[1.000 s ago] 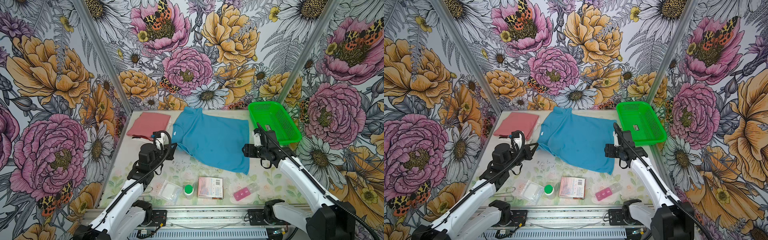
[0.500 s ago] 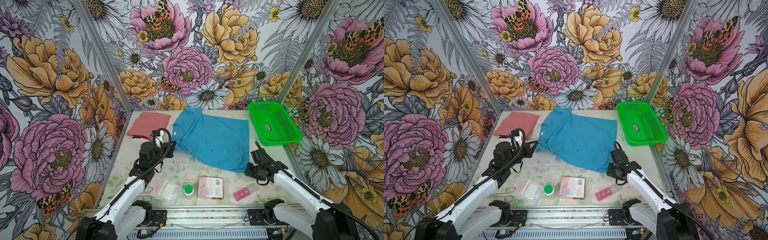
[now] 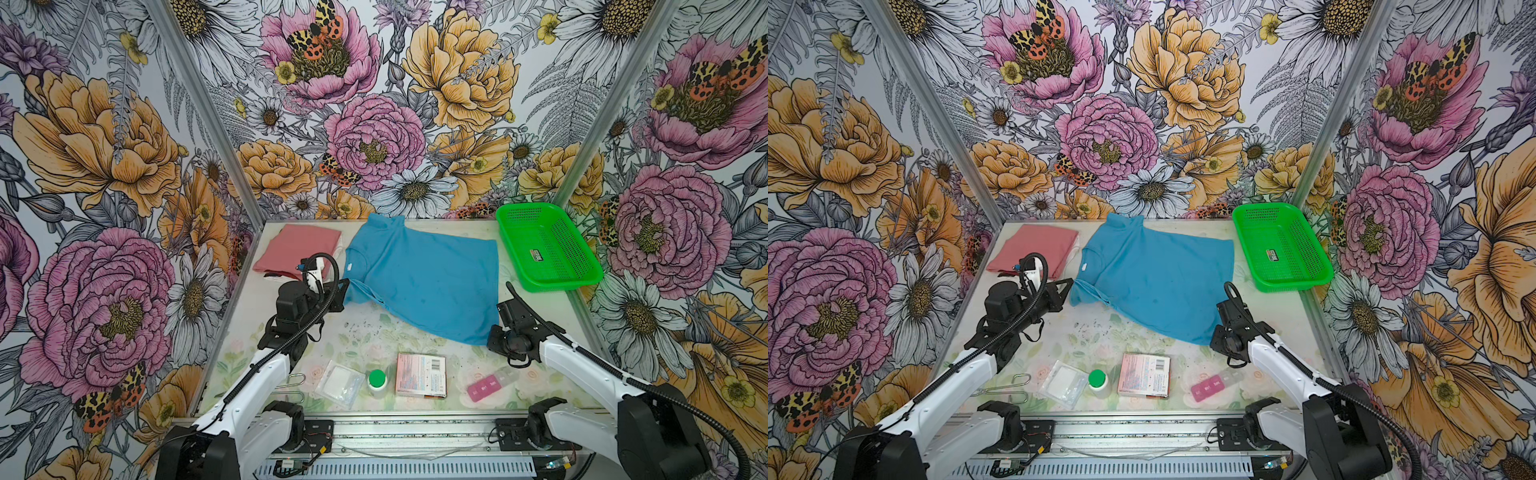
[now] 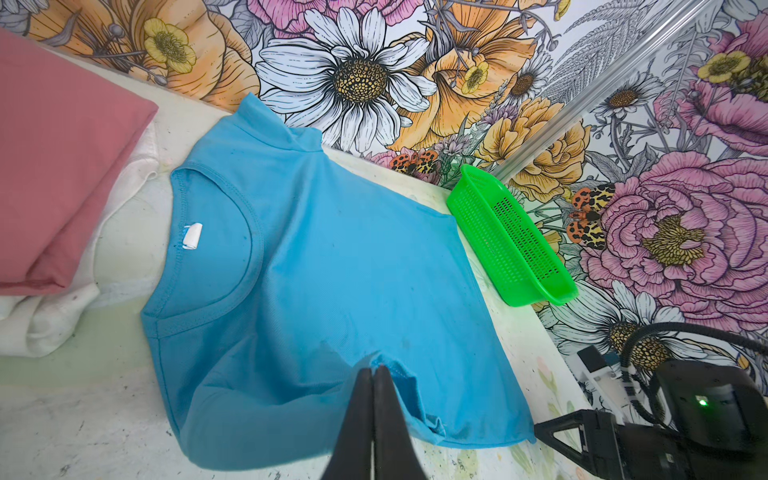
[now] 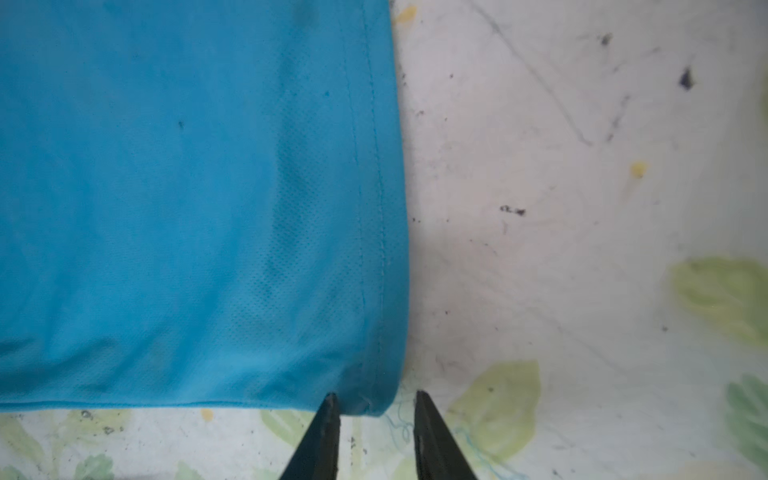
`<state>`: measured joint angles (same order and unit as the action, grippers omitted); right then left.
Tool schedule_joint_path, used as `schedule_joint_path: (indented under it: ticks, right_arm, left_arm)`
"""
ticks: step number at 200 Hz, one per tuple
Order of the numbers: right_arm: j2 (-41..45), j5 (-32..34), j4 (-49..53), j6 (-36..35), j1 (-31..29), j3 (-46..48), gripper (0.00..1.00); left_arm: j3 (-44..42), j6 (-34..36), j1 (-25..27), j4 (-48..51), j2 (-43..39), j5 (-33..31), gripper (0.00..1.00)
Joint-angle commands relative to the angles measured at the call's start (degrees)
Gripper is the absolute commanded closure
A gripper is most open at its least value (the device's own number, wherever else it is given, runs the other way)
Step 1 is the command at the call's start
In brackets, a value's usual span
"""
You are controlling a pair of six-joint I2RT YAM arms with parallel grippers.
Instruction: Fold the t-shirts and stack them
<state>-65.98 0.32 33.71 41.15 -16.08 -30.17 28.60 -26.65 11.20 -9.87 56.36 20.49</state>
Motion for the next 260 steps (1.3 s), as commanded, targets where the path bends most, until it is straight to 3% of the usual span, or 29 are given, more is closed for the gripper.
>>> schedule_joint_path:
  ticks: [1, 24, 32, 40, 79, 104, 191, 228, 260]
  right_arm:
    - [-1.89, -2.06, -4.53, 0.37, -0.32, 0.77, 0.67]
    - [-4.03, -2.18, -5.2, 0.42, -0.8, 0.95, 0.71]
    - [-3.83, -1.75, -5.13, 0.66, -0.77, 0.99, 0.81]
    - [-3.65, -0.88, -4.61, 0.94, -0.75, 0.73, 1.0]
    - [2.52, 8.44, 4.58, -2.68, -0.56, -6.42, 1.0]
    - [3.9, 10.69, 9.42, -6.3, 0.32, -11.93, 1.0]
    - [-0.29, 2.21, 12.63, -20.67, 4.85, -28.94, 1.0]
    - [3.85, 0.54, 16.82, -19.69, 4.89, -25.68, 1.0]
    - [10.79, -0.14, 17.59, -11.63, 3.89, -18.45, 1.0]
  left_arm:
    - [-0.04, 0.29, -0.66, -1.98, 0.19, 1.34, 1.0]
    - [-0.01, 0.36, -0.93, -1.99, -0.1, 1.32, 1.0]
    - [-0.03, 0.27, -1.02, -1.99, -0.14, 1.33, 1.0]
    - [0.01, 0.26, -1.16, -1.99, -0.28, 1.33, 1.0]
    - [0.71, -0.76, -2.3, -1.61, -1.83, 1.97, 1.0]
    - [2.03, -0.94, -2.79, -0.53, -3.05, 2.39, 1.0]
    - [13.12, 1.61, -2.94, 5.92, -2.49, 4.88, 1.0]
    - [11.02, 1.51, -1.17, 9.17, -6.85, 4.32, 1.0]
    - [8.89, 3.19, 3.21, 15.82, -10.9, -0.23, 1.0]
